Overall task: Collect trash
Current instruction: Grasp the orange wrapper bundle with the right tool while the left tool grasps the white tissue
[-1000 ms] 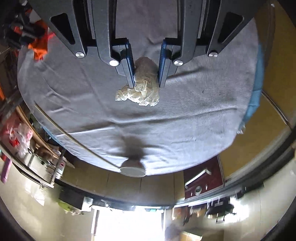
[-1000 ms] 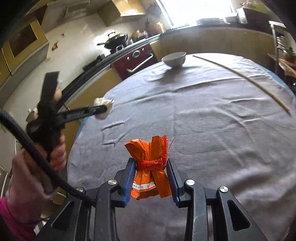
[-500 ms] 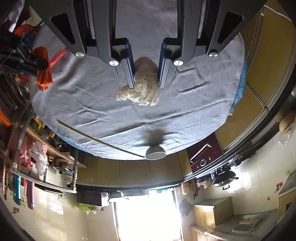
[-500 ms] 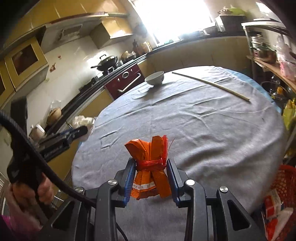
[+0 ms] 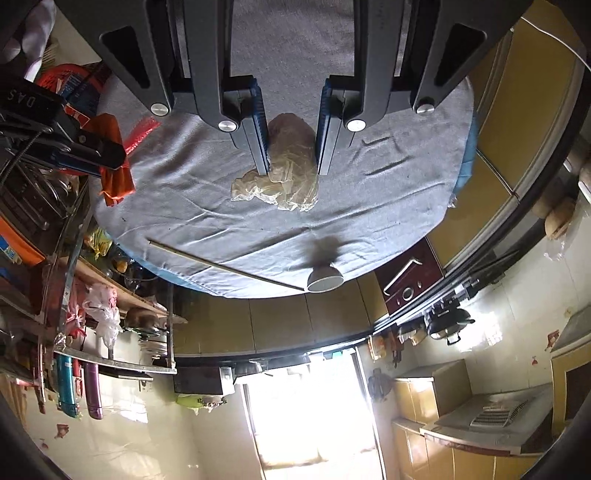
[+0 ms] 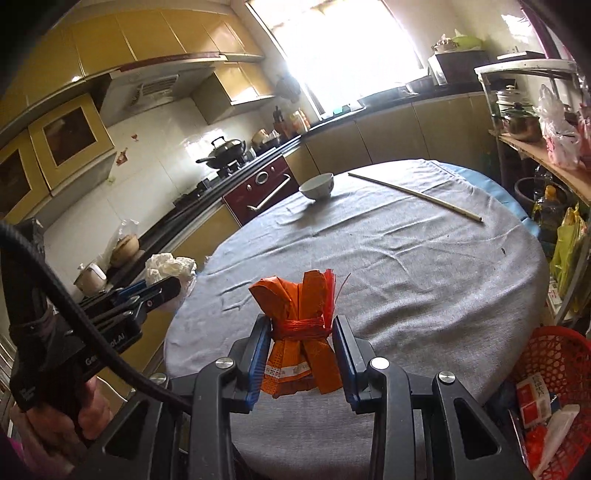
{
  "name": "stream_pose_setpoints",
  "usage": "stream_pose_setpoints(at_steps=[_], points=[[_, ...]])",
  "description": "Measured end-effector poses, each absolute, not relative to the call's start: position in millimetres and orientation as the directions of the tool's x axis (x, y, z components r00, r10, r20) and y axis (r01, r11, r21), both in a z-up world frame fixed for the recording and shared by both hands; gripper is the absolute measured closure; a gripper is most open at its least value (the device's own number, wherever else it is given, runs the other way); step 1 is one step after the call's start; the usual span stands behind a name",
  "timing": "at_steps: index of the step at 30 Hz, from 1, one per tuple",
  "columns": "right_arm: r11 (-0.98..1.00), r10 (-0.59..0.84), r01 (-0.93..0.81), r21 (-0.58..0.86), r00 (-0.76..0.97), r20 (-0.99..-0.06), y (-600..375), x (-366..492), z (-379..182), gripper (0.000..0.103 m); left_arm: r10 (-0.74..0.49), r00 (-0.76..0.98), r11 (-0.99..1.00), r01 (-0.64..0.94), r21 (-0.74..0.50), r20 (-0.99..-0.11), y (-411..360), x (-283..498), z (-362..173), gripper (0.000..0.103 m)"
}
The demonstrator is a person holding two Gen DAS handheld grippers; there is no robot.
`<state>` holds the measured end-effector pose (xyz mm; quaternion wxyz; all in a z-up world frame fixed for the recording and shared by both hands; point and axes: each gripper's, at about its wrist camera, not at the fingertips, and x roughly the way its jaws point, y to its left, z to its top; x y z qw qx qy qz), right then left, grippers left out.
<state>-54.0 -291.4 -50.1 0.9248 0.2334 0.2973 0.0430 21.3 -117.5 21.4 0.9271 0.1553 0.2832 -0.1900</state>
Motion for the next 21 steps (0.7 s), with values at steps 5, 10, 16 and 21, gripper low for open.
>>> stream_pose_setpoints(at_steps=[5,10,16,21], points=[[0.88,0.219,0.064,0.471,0.825,-0.521,-293,-55,-50,0.066,-0.26,0.77,0.882,0.435,0.182,-0.583,-115,16,22,0.077],[0.877,0.221,0.064,0.477,0.827,-0.517,-293,-57,-50,0.066,-0.26,0.769,0.883,0.434,0.179,-0.585,-116,12,21,0.077],[0.857,0.22,0.08,0.508,0.836,-0.502,-305,-65,-51,0.066,-0.266,0.756,0.872,0.453,0.185,-0.598,-127,9,16,0.077],[0.838,0.212,0.101,0.537,0.845,-0.49,-319,-73,-52,0.066,-0.272,0.752,0.861,0.469,0.197,-0.6,-137,5,14,0.077]])
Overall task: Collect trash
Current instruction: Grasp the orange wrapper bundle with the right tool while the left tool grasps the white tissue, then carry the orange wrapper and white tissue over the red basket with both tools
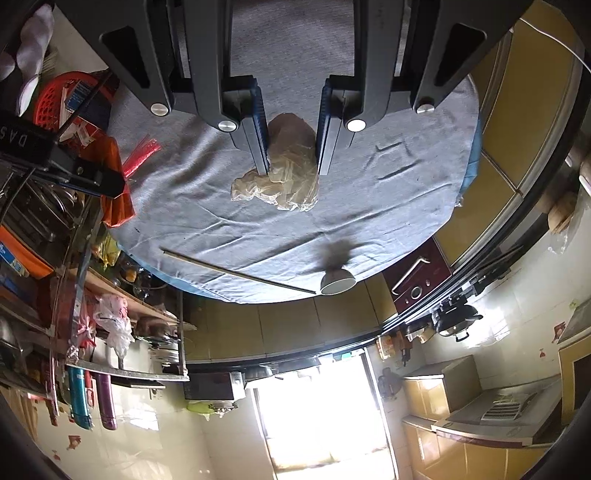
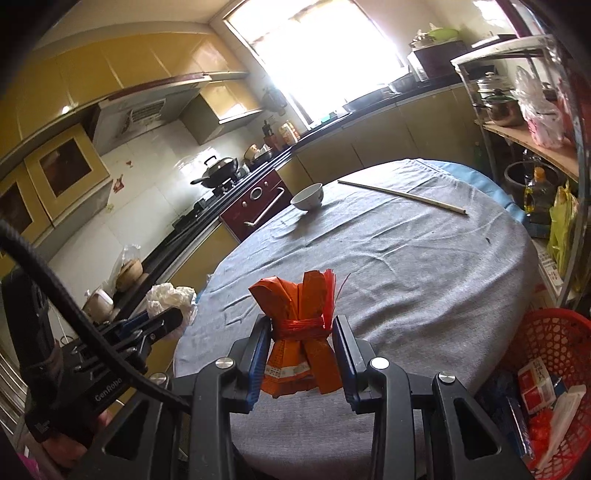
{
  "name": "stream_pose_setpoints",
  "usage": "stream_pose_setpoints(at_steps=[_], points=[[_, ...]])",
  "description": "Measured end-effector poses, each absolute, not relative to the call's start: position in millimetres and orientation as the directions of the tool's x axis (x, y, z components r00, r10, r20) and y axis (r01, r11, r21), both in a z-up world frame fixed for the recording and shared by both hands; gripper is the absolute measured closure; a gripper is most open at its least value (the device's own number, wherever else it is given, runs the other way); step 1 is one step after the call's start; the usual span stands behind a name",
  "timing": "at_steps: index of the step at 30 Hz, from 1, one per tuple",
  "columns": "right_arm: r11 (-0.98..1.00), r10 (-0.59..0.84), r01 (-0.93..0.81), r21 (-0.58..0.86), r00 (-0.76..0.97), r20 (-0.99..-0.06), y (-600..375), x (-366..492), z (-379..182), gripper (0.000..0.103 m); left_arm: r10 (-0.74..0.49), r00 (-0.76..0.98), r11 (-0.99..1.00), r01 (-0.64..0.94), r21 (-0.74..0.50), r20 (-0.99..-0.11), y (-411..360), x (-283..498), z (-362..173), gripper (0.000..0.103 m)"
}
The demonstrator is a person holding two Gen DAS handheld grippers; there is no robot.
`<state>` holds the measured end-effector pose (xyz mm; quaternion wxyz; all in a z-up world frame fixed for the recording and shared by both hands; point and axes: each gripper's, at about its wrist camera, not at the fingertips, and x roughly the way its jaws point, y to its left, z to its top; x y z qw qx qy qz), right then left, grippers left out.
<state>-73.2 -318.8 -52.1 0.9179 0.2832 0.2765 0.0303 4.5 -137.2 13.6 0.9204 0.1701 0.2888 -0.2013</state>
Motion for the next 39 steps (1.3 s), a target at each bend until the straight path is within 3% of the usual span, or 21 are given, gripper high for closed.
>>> stream_pose_setpoints(at_steps=[39], points=[[0.722,0.077,0.273,0.636,0.882,-0.465,-430,-167,-77,0.066,-0.339,0.676,0.728,0.629,0.273,-0.654,-265,-32,-10,0.077]])
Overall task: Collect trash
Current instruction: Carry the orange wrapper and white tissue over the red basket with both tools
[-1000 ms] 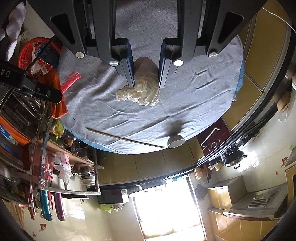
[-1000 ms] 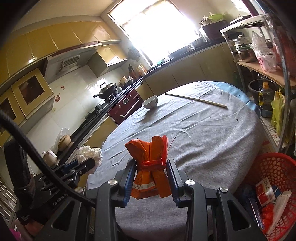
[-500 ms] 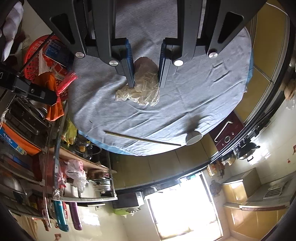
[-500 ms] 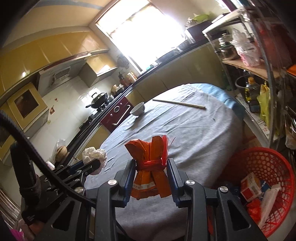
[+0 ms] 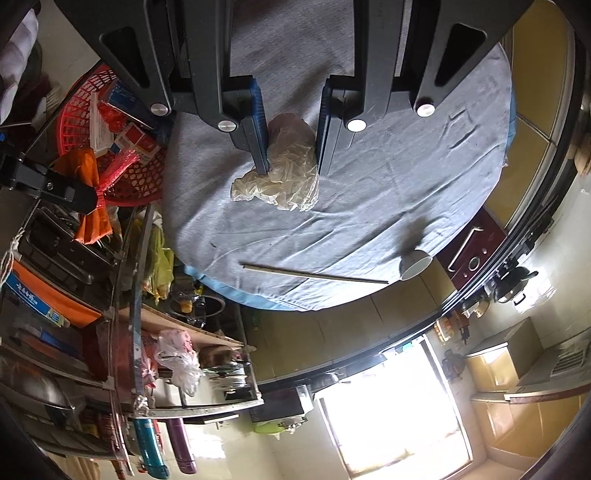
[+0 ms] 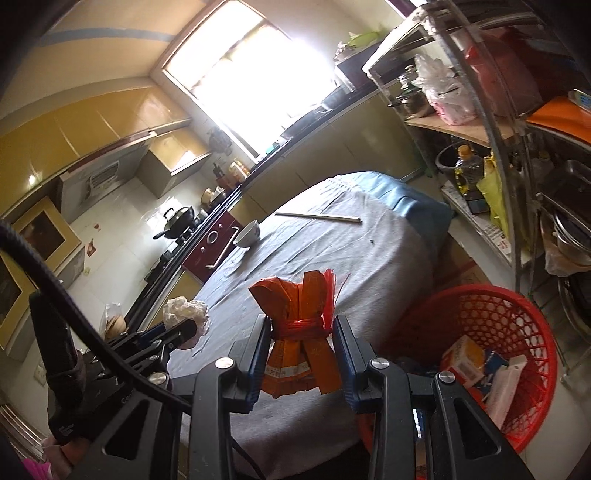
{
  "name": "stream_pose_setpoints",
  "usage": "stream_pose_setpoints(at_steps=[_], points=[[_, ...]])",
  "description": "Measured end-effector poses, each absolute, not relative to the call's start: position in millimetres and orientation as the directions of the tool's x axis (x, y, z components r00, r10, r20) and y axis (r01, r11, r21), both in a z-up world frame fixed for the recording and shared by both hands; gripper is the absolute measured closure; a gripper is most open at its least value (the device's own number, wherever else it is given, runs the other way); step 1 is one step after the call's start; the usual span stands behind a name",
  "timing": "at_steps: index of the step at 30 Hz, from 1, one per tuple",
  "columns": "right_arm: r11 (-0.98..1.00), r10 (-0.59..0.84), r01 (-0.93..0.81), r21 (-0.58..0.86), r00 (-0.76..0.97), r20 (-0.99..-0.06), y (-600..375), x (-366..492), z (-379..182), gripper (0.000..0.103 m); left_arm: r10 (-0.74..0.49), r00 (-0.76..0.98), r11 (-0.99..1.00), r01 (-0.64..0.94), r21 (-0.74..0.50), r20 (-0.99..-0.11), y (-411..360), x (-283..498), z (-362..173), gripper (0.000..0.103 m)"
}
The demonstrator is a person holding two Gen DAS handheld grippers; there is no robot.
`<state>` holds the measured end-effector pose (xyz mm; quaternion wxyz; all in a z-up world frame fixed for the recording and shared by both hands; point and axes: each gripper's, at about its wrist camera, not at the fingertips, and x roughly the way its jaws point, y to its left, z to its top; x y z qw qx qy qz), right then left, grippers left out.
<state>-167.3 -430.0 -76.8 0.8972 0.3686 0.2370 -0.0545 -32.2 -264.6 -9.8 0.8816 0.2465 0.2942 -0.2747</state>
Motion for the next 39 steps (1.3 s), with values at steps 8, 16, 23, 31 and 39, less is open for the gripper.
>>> stream_pose_setpoints(at_steps=[8,16,23,31,39], points=[[0.713,0.05,0.294,0.637,0.884,-0.464,-441,-183,-75,0.066,-0.354,0.67,0.703,0.65,0.287,-0.652,-277,-40,-9,0.077],[0.71,0.03,0.307,0.633,0.886,-0.463,-448,-194,-70,0.066,-0.369,0.665,0.689,0.664,0.289,-0.649,-285,-45,-6,0.077],[0.703,0.021,0.32,0.635,0.883,-0.468,-452,-202,-71,0.066,-0.377,0.661,0.676,0.675,0.295,-0.648,-290,-48,-5,0.077],[0.698,0.011,0.33,0.636,0.882,-0.471,-456,-208,-72,0.066,-0.386,0.651,0.661,0.689,0.296,-0.654,-294,-50,-7,0.077],[0.696,0.007,0.336,0.635,0.88,-0.474,-455,-210,-71,0.066,-0.388,0.644,0.648,0.7,0.301,-0.659,-298,-53,-11,0.077]])
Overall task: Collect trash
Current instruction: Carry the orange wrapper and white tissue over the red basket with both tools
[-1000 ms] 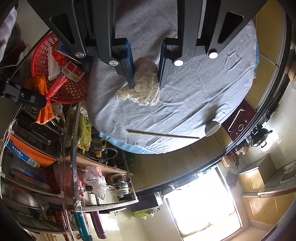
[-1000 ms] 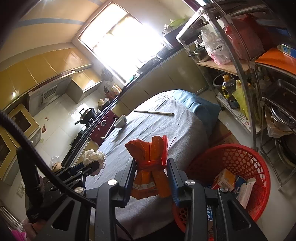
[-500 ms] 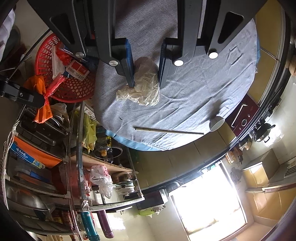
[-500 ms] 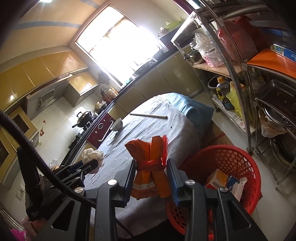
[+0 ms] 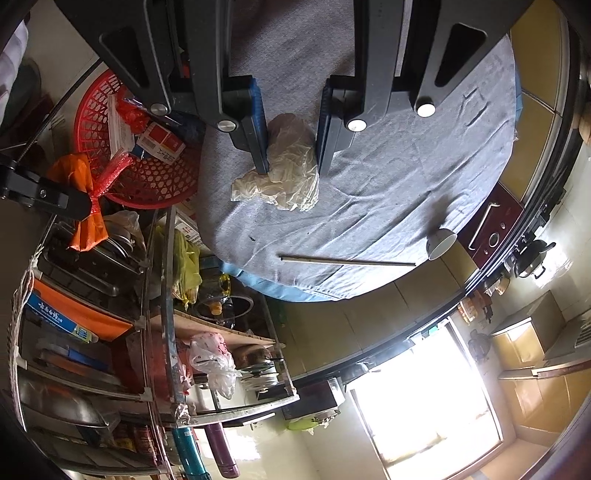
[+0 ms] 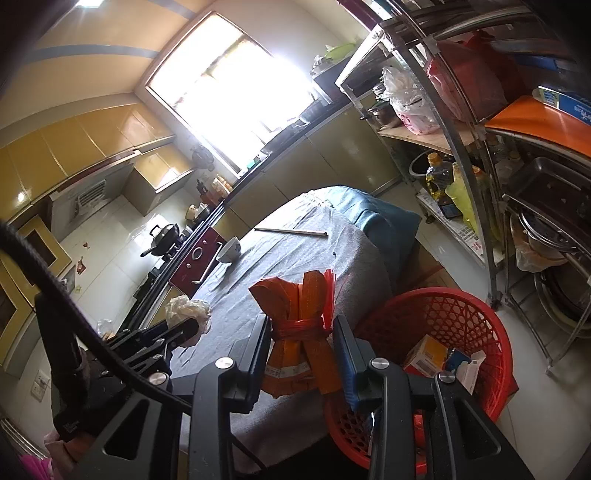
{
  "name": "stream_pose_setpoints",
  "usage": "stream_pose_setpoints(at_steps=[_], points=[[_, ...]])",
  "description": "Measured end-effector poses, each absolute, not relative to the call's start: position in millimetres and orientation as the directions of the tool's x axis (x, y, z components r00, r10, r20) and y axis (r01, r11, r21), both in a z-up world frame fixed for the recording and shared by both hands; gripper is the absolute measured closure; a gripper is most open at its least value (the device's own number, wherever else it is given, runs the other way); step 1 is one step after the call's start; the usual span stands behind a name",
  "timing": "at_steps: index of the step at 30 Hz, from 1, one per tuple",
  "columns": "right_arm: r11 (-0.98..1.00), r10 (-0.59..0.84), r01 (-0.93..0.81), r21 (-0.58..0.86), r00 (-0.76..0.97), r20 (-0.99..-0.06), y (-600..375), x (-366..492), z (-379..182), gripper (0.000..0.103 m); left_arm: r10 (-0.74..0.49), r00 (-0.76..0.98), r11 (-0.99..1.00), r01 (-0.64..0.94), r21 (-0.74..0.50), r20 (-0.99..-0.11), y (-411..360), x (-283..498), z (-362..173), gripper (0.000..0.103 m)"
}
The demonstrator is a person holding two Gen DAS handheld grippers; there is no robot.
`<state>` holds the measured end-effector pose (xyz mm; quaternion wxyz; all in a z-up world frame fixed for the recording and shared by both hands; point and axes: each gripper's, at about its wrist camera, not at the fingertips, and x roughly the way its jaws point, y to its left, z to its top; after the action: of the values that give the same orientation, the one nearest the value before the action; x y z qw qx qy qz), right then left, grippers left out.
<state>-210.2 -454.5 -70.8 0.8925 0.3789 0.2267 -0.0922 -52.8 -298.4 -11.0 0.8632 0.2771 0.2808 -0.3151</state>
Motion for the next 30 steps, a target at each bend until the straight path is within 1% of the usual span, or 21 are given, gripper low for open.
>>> stream_pose_setpoints(at_steps=[17,30], points=[[0.68,0.002,0.357,0.64,0.873,-0.488,-460,-215,-80,0.066,-0.385,0.623,0.618,0.722,0.311,-0.681,-308,-60,-24,0.076],[0.66,0.0,0.399,0.636,0.847,-0.531,-464,-221,-100,0.066,-0.383,0.542,0.58,0.771,0.261,-0.748,-317,-66,-47,0.076]])
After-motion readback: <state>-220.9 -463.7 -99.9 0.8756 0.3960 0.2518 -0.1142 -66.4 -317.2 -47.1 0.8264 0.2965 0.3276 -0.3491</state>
